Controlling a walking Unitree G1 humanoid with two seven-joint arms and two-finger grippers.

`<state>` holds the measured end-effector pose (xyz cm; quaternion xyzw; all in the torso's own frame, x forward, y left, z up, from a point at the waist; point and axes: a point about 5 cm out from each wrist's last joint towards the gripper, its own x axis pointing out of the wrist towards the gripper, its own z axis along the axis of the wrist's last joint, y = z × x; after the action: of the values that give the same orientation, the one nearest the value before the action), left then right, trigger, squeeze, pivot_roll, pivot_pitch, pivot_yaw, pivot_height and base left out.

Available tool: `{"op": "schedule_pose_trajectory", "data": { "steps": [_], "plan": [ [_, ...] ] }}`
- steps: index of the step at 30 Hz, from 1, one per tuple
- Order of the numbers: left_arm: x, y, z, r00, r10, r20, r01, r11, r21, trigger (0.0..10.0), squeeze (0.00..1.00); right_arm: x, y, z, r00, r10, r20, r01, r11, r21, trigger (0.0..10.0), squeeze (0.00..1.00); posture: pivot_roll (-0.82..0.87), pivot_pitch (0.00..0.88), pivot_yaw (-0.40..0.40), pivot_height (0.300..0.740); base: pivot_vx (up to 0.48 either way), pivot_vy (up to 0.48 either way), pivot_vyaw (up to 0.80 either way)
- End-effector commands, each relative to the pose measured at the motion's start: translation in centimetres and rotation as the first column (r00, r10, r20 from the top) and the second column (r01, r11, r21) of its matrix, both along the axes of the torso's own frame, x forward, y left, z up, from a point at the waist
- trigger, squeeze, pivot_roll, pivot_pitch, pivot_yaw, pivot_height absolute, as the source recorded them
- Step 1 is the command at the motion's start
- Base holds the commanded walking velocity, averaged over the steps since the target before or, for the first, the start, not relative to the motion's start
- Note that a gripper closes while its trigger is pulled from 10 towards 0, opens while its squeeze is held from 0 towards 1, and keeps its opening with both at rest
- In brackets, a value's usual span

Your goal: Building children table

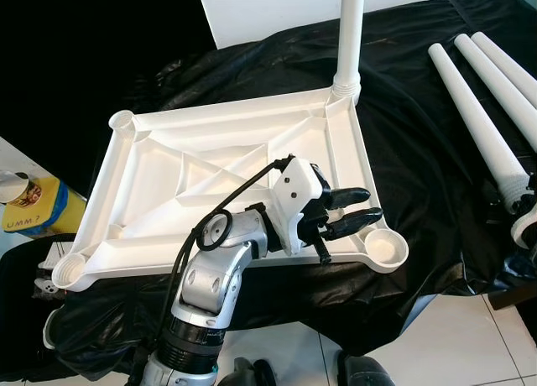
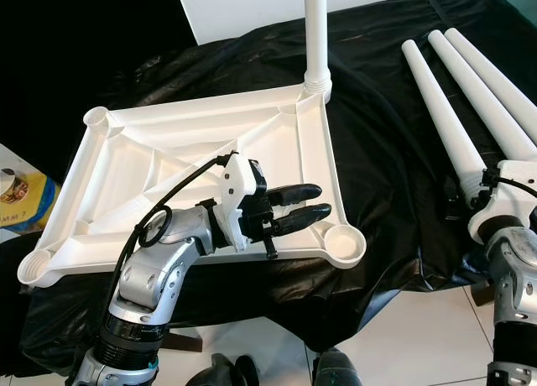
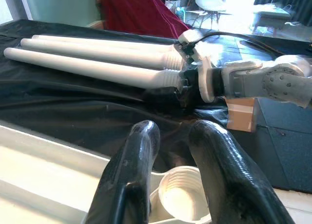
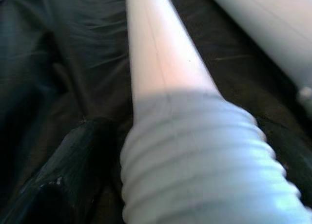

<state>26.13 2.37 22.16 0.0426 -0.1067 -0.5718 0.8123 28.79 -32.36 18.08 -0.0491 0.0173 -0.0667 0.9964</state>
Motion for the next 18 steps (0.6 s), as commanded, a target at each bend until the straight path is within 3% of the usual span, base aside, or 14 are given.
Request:
{"op": "schedule_pose_trajectory", "data": {
  "steps": [1,2,15,16,17,18],
  "plan": [
    [0.3,0.6,0.2,0.996,0.089,0.001,-0.089,0.996,-0.012,10.0,0.0,0.1,0.6,-1.3,0.998,0.041,-0.053,-0.039,0.999,0.035,8.8,0.0,-0.17,0.217,0.142,0.74,0.0,0.0,0.0],
    [0.3,0.6,0.2,0.996,0.091,0.001,-0.091,0.996,-0.013,10.0,0.0,0.0,0.8,-1.5,0.997,0.048,-0.058,-0.045,0.998,0.044,0.0,0.0,-0.17,0.215,0.14,0.74,0.0,0.0,0.0],
    [0.2,0.6,0.2,0.995,0.096,0.004,-0.096,0.995,-0.015,10.0,0.0,-0.1,2.0,-1.8,0.992,0.108,-0.058,-0.104,0.993,0.063,0.0,0.0,-0.18,0.206,0.136,0.74,0.0,0.0,0.0],
    [0.2,0.6,0.2,0.995,0.097,0.006,-0.097,0.995,-0.014,10.0,0.0,-0.2,2.4,-1.7,0.992,0.117,-0.048,-0.113,0.991,0.074,1.4,0.0,-0.18,0.203,0.133,0.74,0.0,0.0,0.0],
    [0.2,0.6,0.2,0.995,0.098,0.006,-0.098,0.995,-0.012,10.0,0.0,-0.2,2.7,-1.6,0.992,0.12,-0.031,-0.117,0.989,0.086,10.0,0.0,-0.18,0.2,0.132,0.74,0.0,0.0,0.0],
    [0.2,0.6,0.2,0.995,0.098,0.006,-0.098,0.995,-0.012,10.0,0.0,-0.2,2.7,-1.6,0.992,0.12,-0.031,-0.117,0.989,0.086,10.0,0.0,-0.18,0.2,0.132,0.74,0.0,0.0,0.0]
  ]
}}
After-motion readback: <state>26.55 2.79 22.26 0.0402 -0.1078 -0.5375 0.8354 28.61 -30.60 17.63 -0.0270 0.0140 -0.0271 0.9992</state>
